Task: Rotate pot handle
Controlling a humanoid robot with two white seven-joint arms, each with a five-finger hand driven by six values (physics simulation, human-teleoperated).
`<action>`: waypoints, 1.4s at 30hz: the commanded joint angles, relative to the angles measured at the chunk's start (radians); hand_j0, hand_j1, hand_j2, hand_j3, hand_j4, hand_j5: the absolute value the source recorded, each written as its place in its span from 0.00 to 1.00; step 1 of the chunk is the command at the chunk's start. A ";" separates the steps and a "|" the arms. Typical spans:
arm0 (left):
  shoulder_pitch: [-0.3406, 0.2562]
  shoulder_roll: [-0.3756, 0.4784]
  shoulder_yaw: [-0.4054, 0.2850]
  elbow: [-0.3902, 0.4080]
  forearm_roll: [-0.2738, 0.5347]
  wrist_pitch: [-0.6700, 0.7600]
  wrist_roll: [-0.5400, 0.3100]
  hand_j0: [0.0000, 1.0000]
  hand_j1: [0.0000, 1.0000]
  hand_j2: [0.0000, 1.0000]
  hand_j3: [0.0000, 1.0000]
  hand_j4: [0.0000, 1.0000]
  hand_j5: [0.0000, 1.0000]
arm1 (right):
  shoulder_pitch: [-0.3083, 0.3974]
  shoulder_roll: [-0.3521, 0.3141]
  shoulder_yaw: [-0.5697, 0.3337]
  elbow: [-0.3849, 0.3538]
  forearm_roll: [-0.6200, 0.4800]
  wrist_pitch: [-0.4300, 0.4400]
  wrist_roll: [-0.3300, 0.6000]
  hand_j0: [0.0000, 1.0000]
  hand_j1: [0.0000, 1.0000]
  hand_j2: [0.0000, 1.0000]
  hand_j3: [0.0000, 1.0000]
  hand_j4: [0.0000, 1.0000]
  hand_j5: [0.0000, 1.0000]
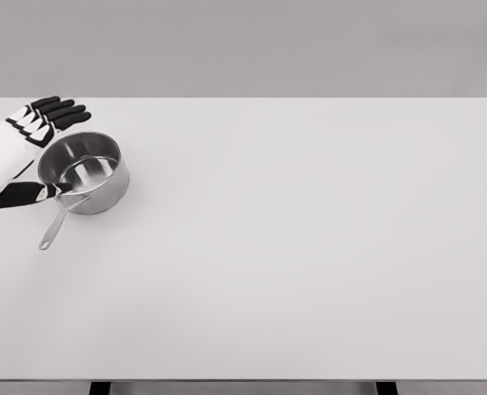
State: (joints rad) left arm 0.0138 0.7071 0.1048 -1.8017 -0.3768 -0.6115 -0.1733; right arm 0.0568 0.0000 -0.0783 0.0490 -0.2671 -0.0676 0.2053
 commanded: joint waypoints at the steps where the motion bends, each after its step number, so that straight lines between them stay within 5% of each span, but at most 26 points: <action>1: 0.000 0.008 -0.007 -0.001 -0.004 0.001 0.000 1.00 1.00 1.00 1.00 1.00 1.00 | 0.000 0.000 0.000 0.000 0.000 0.000 0.000 1.00 1.00 1.00 1.00 1.00 1.00; 7: -0.006 0.008 -0.056 -0.001 -0.105 0.001 0.000 1.00 1.00 1.00 1.00 1.00 1.00 | 0.000 0.000 0.000 0.000 0.000 0.000 0.000 1.00 1.00 1.00 1.00 1.00 1.00; 10: -0.063 0.002 -0.059 -0.002 -0.159 0.001 -0.112 1.00 1.00 1.00 1.00 1.00 1.00 | 0.000 0.000 0.000 0.000 0.000 0.000 0.000 1.00 1.00 1.00 1.00 1.00 1.00; 13: -0.103 -0.006 -0.131 -0.002 -0.217 0.001 -0.124 1.00 1.00 1.00 1.00 1.00 1.00 | 0.000 0.000 0.000 0.000 0.000 0.000 0.000 1.00 1.00 1.00 1.00 1.00 1.00; 16: -0.100 -0.052 -0.145 -0.001 -0.312 0.001 -0.124 1.00 1.00 1.00 1.00 1.00 1.00 | 0.000 0.000 0.000 0.000 0.000 0.000 0.000 1.00 1.00 1.00 1.00 1.00 1.00; 19: -0.089 -0.072 -0.174 -0.001 -0.313 0.001 -0.123 1.00 1.00 1.00 1.00 1.00 1.00 | 0.000 0.000 0.000 0.000 0.000 0.000 0.000 1.00 1.00 1.00 1.00 1.00 1.00; 31: -0.031 -0.184 -0.149 -0.001 -0.369 0.001 -0.117 1.00 1.00 1.00 1.00 1.00 1.00 | 0.000 0.000 0.000 0.000 0.000 0.000 0.000 1.00 1.00 1.00 1.00 1.00 1.00; 42: 0.012 -0.184 -0.093 -0.001 -0.450 0.001 -0.120 1.00 1.00 1.00 1.00 1.00 1.00 | 0.000 0.000 0.000 0.000 0.000 0.000 0.000 1.00 1.00 1.00 1.00 1.00 1.00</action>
State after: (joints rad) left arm 0.0306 0.5234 0.0027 -1.8022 -0.8230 -0.6124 -0.2936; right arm 0.0568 0.0000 -0.0783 0.0490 -0.2671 -0.0677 0.2053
